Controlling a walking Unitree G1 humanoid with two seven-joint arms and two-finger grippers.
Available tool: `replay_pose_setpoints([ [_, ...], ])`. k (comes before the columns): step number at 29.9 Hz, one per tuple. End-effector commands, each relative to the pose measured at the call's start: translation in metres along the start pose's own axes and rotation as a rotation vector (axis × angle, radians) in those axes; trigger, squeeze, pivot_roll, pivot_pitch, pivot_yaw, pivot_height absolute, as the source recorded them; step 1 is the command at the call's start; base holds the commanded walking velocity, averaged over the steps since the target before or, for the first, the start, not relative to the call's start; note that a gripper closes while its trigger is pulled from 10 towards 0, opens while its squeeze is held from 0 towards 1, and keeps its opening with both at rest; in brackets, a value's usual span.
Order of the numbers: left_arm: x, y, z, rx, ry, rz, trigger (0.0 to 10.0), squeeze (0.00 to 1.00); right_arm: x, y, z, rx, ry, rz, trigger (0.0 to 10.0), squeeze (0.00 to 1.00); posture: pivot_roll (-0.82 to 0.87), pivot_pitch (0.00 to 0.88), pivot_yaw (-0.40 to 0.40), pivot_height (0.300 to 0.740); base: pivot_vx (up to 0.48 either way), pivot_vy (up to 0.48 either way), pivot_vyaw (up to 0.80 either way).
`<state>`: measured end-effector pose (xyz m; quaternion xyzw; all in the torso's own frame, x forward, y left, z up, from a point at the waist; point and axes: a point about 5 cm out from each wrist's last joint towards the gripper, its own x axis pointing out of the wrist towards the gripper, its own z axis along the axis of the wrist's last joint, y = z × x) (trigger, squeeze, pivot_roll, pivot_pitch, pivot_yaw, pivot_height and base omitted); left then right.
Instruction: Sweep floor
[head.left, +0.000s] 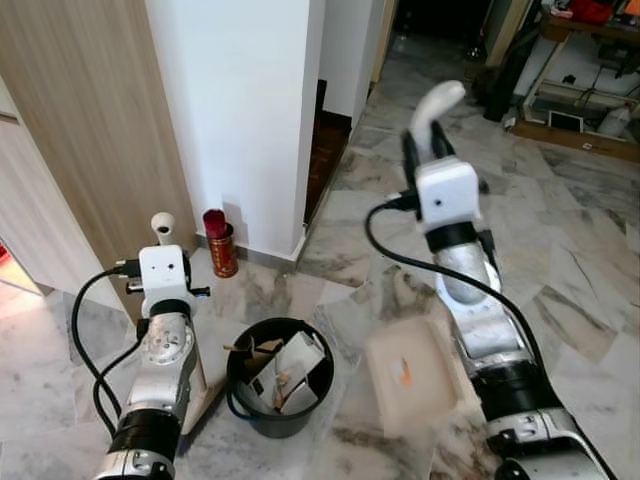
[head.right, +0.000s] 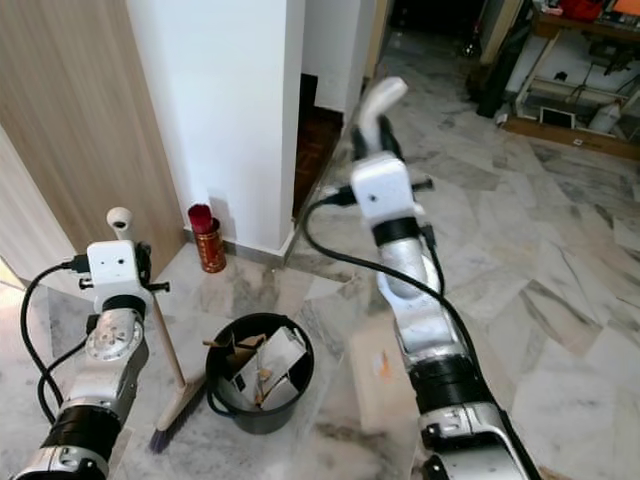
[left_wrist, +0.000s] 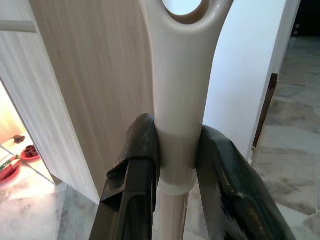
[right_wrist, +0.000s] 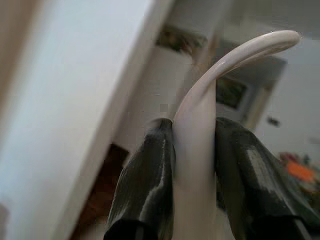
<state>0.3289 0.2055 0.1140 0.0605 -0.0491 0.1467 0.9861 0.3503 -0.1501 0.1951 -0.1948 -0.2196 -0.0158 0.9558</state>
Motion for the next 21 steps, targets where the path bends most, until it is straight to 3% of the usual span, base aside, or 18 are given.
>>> replay_pose_setpoints([
  [1, 0.001, 0.008, 0.005, 0.012, -0.036, 0.012, 10.0, 0.0, -0.003, -0.012, -0.007, -0.004, 0.027, -0.044, 10.0, 0.0, 0.15, 0.0, -0.086, 0.74, 0.0, 0.0, 0.0],
  [10, -0.005, 0.034, -0.013, 0.069, 0.026, 0.046, 10.0, 0.0, -0.031, -0.019, -0.049, 0.054, 0.172, -0.063, 10.0, 0.0, 0.15, 0.0, -0.088, 0.74, 0.0, 0.0, 0.0],
  [15, -0.013, 0.051, -0.03, 0.057, 0.088, 0.113, 10.0, 0.0, -0.051, -0.018, -0.074, 0.174, 0.267, -0.078, 10.0, 0.0, 0.15, 0.0, -0.093, 0.74, 0.0, 0.0, 0.0],
  [16, -0.013, 0.051, -0.03, 0.057, 0.088, 0.113, 10.0, 0.0, -0.051, -0.018, -0.074, 0.174, 0.267, -0.078, 10.0, 0.0, 0.15, 0.0, -0.093, 0.74, 0.0, 0.0, 0.0],
  [18, -0.018, 0.054, -0.035, 0.014, 0.113, 0.132, 10.0, 0.0, -0.061, -0.017, -0.084, 0.294, 0.304, -0.08, 10.0, 0.0, 0.15, 0.0, -0.095, 0.74, 0.0, 0.0, 0.0],
  [21, -0.022, 0.051, -0.036, -0.007, 0.108, 0.119, 10.0, 0.0, -0.065, -0.015, -0.086, 0.335, 0.299, -0.068, 10.0, 0.0, 0.15, 0.0, -0.095, 0.74, 0.0, 0.0, 0.0],
])
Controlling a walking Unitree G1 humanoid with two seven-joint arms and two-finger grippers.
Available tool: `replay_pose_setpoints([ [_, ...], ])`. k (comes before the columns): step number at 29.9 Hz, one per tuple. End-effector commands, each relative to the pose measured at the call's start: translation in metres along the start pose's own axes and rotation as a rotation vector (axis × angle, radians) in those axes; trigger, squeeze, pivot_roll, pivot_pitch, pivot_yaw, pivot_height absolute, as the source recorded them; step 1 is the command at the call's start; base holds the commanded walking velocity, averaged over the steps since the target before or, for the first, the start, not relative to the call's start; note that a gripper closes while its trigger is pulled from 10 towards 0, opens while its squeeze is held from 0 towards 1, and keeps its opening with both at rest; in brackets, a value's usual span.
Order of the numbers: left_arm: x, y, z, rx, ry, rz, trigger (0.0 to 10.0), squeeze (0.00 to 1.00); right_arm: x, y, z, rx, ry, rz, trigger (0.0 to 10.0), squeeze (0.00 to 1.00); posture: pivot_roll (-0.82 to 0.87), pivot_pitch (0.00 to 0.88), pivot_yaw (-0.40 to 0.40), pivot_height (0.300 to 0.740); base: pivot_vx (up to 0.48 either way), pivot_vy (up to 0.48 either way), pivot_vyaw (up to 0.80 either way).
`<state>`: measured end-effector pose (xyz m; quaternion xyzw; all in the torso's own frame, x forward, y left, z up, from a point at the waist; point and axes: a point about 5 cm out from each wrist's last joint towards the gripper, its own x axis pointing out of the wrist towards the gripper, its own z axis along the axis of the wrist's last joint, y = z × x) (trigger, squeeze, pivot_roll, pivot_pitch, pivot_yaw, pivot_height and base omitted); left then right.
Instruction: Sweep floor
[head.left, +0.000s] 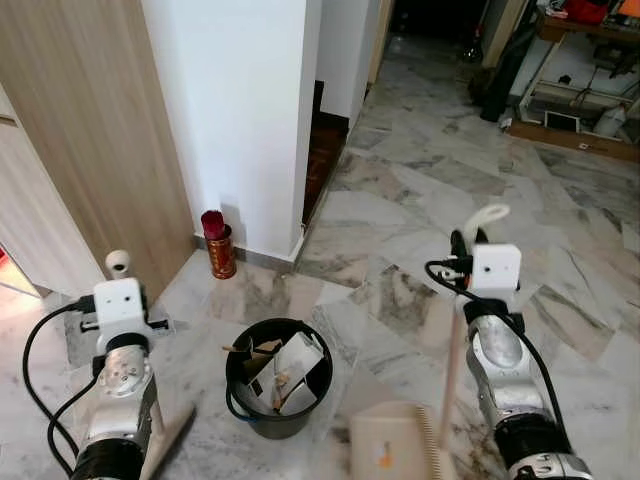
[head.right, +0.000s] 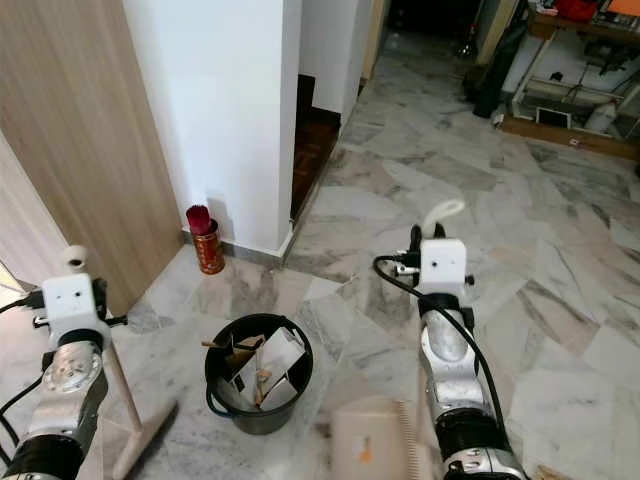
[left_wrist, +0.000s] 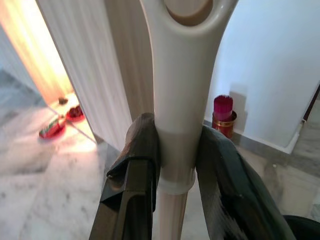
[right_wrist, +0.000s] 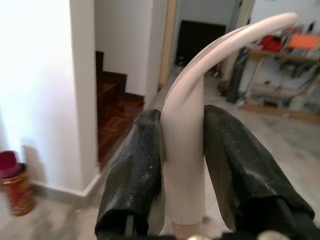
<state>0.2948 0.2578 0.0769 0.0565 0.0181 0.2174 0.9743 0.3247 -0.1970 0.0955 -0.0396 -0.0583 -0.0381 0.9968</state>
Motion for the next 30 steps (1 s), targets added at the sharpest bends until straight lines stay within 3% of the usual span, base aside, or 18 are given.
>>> replay_pose_setpoints([
  [1, -0.003, -0.004, 0.005, -0.031, -0.032, -0.021, 10.0, 0.0, 0.001, -0.004, 0.006, 0.046, -0.047, -0.005, 10.0, 0.0, 0.15, 0.0, -0.095, 0.74, 0.0, 0.0, 0.0],
  [11, -0.021, 0.008, 0.003, -0.097, -0.074, 0.015, 10.0, 0.0, -0.011, -0.01, -0.006, 0.076, -0.05, 0.012, 10.0, 0.0, 0.16, 0.0, -0.101, 0.74, 0.0, 0.0, 0.0],
  [24, -0.032, 0.008, 0.008, -0.117, -0.097, 0.011, 10.0, 0.0, -0.046, -0.029, -0.034, 0.047, 0.029, -0.038, 10.0, 0.0, 0.16, 0.0, -0.101, 0.74, 0.0, 0.0, 0.0],
  [30, -0.032, 0.008, 0.009, -0.115, -0.094, 0.004, 10.0, 0.0, -0.047, -0.034, -0.036, 0.041, 0.038, -0.061, 10.0, 0.0, 0.16, 0.0, -0.097, 0.74, 0.0, 0.0, 0.0],
])
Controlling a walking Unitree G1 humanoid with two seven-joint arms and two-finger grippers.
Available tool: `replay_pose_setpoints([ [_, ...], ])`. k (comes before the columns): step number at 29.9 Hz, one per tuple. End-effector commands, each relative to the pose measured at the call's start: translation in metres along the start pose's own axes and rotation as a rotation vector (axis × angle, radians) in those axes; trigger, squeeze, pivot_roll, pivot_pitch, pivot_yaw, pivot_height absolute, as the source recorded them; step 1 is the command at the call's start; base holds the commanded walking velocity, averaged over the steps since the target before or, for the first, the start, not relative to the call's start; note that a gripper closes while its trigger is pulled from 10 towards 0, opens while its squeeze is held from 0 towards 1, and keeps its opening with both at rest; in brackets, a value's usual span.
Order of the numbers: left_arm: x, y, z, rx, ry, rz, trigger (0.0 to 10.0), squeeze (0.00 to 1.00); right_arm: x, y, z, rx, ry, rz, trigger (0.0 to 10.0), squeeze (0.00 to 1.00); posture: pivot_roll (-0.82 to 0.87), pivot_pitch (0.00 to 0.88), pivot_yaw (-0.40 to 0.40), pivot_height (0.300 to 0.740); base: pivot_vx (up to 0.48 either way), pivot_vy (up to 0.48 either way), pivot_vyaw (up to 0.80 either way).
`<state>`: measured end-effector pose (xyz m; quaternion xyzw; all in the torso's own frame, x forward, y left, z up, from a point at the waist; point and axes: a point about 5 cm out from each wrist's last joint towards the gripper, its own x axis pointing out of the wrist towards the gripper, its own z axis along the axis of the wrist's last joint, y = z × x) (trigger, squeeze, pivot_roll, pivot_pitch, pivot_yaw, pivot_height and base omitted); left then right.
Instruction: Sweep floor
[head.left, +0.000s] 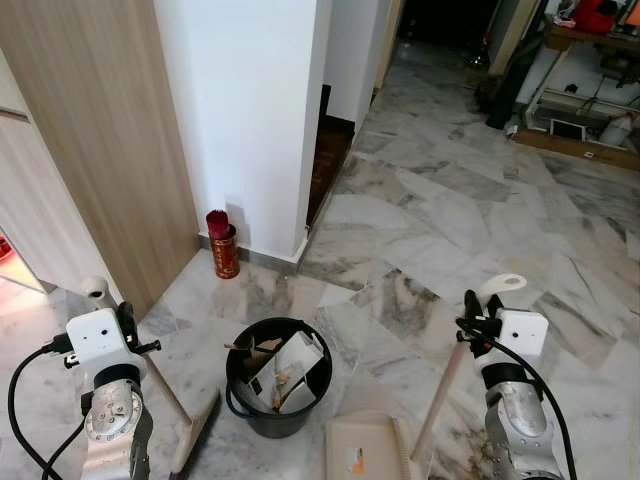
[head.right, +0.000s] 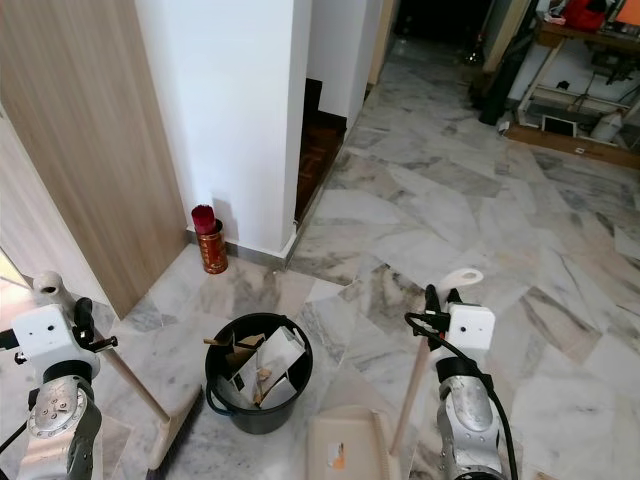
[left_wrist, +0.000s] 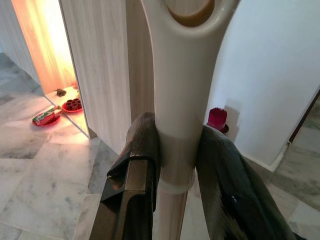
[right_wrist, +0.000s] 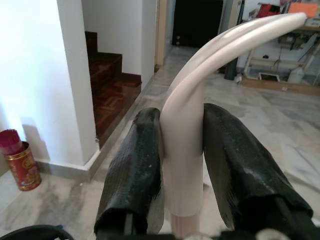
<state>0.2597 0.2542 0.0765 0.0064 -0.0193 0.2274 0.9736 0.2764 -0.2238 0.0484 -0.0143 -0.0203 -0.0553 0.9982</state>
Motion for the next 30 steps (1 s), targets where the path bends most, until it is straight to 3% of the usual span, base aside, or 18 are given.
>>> replay_pose_setpoints([
  [1, 0.003, -0.005, 0.011, -0.001, -0.044, -0.02, 10.0, 0.0, 0.006, -0.007, 0.01, -0.002, -0.049, -0.031, 10.0, 0.0, 0.16, 0.0, -0.095, 0.74, 0.0, 0.0, 0.0],
  [13, 0.006, -0.012, 0.017, 0.001, -0.06, -0.034, 10.0, 0.0, 0.023, 0.002, 0.029, 0.02, -0.119, -0.031, 10.0, 0.0, 0.16, 0.0, -0.097, 0.74, 0.0, 0.0, 0.0],
  [30, 0.007, -0.014, 0.018, -0.001, -0.069, -0.031, 10.0, 0.0, 0.027, 0.007, 0.031, 0.026, -0.122, -0.019, 10.0, 0.0, 0.15, 0.0, -0.103, 0.74, 0.0, 0.0, 0.0],
])
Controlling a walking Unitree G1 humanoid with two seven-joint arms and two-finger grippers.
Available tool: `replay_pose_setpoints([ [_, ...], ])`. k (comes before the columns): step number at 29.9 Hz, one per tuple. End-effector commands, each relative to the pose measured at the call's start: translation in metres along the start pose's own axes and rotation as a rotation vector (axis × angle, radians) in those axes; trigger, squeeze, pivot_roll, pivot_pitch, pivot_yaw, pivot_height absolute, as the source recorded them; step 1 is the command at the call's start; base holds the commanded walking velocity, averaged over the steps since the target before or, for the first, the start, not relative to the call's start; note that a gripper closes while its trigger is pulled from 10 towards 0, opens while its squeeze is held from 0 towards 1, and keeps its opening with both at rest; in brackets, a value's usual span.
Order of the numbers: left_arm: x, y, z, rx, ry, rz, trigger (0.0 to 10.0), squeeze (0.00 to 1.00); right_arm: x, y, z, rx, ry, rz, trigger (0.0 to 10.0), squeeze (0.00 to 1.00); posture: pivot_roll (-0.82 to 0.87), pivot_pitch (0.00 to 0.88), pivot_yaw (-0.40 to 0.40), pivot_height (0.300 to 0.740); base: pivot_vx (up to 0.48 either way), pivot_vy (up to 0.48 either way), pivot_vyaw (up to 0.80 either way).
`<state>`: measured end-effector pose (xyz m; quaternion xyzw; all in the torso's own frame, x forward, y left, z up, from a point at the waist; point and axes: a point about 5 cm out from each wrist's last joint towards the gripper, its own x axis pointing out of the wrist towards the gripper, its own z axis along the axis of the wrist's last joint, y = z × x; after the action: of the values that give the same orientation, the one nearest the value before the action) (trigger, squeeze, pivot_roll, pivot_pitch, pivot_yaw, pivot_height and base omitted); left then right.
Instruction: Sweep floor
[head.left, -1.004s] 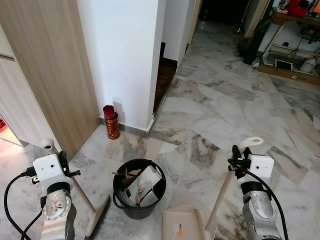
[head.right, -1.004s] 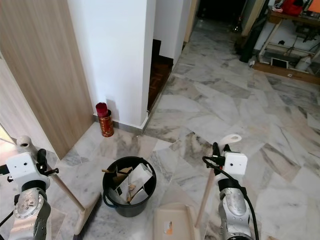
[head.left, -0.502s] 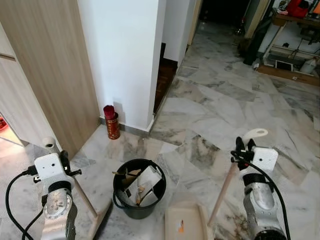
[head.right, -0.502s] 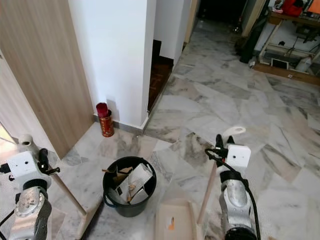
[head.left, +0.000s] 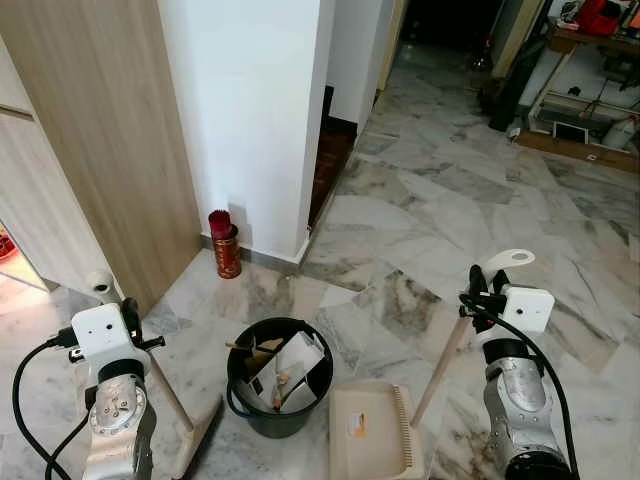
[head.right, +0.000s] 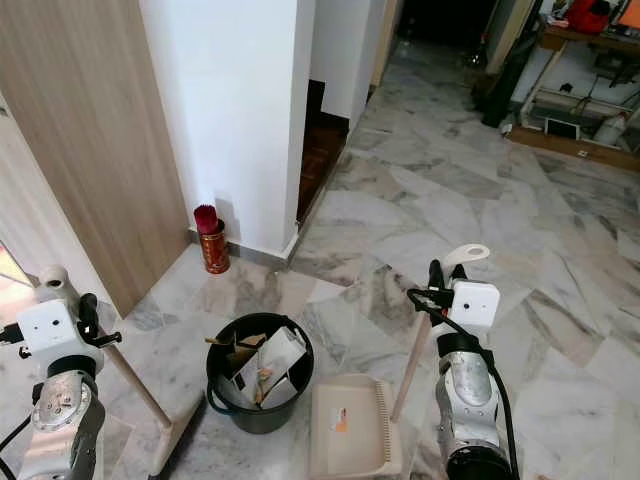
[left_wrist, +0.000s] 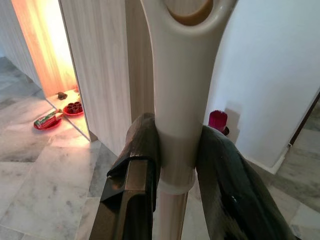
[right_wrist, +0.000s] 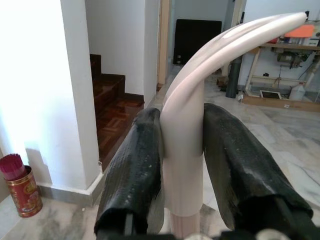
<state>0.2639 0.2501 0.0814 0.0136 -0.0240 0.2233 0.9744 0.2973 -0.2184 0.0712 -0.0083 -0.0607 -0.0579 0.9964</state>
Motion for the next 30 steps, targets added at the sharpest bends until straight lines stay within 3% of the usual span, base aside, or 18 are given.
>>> replay_pose_setpoints([
  [1, 0.0054, -0.0083, 0.0132, -0.011, -0.057, -0.026, 10.0, 0.0, 0.007, 0.0016, 0.0087, 0.012, -0.043, -0.012, 10.0, 0.0, 0.15, 0.0, -0.104, 0.74, 0.0, 0.0, 0.0],
  [30, 0.0063, -0.0083, 0.0145, -0.004, -0.065, -0.03, 10.0, 0.0, 0.0085, 0.0075, 0.0078, 0.018, -0.041, -0.006, 10.0, 0.0, 0.16, 0.0, -0.094, 0.74, 0.0, 0.0, 0.0],
])
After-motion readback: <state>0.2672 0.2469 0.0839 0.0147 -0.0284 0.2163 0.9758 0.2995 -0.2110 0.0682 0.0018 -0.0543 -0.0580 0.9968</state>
